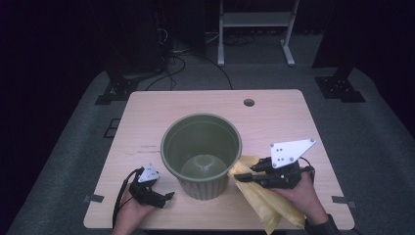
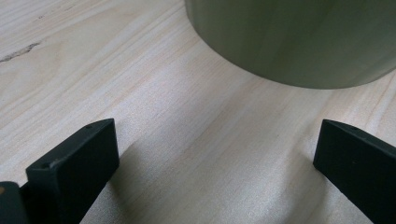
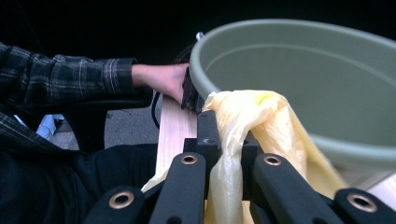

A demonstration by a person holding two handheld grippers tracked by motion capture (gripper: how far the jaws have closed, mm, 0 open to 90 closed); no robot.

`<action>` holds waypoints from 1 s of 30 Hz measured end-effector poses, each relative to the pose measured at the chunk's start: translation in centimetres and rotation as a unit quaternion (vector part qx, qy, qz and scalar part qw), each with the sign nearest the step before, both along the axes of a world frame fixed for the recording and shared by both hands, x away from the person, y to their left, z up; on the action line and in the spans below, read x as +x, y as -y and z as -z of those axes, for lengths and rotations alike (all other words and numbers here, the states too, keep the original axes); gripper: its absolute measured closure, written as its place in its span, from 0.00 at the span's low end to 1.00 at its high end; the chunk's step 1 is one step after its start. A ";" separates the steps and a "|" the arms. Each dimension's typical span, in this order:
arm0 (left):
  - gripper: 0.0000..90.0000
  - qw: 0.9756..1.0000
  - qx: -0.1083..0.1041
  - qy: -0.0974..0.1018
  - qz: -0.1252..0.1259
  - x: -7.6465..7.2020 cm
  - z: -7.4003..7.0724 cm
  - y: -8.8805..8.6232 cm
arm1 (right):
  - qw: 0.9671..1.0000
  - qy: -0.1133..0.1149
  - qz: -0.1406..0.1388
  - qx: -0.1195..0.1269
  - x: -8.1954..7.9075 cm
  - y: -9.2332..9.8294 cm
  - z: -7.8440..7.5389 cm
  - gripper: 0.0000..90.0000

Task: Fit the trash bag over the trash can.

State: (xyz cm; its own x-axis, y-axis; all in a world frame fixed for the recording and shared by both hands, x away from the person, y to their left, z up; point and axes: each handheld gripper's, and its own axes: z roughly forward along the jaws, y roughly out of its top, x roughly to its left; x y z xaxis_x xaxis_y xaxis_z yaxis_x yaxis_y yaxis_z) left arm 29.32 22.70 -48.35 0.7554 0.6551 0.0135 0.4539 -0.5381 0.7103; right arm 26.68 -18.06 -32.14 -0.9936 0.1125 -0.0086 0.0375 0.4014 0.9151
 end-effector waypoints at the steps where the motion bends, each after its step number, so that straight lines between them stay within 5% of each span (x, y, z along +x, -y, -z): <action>1: 0.00 1.000 -0.001 0.000 -0.001 0.0 0.0 0.0 | 1.000 0.003 -0.001 0.001 0.1 -0.1 -0.4 0.95; 14: 0.00 1.000 -0.002 0.001 0.000 0.0 0.0 0.0 | 0.999 0.016 -0.027 0.020 0.8 -1.2 -4.0 0.95; 30: 0.00 1.000 -0.002 0.001 0.002 0.0 0.0 0.1 | 0.998 0.057 -0.019 0.006 3.1 -3.8 -9.7 0.95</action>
State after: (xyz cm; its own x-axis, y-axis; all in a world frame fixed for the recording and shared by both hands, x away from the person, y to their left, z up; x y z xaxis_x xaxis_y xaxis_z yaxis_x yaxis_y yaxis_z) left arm 29.34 22.64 -48.38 0.7584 0.6517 0.0119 0.4506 -0.5373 0.7130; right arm 29.77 -14.23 -22.43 -0.9899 0.0750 -0.1199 -0.0817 0.3888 0.9177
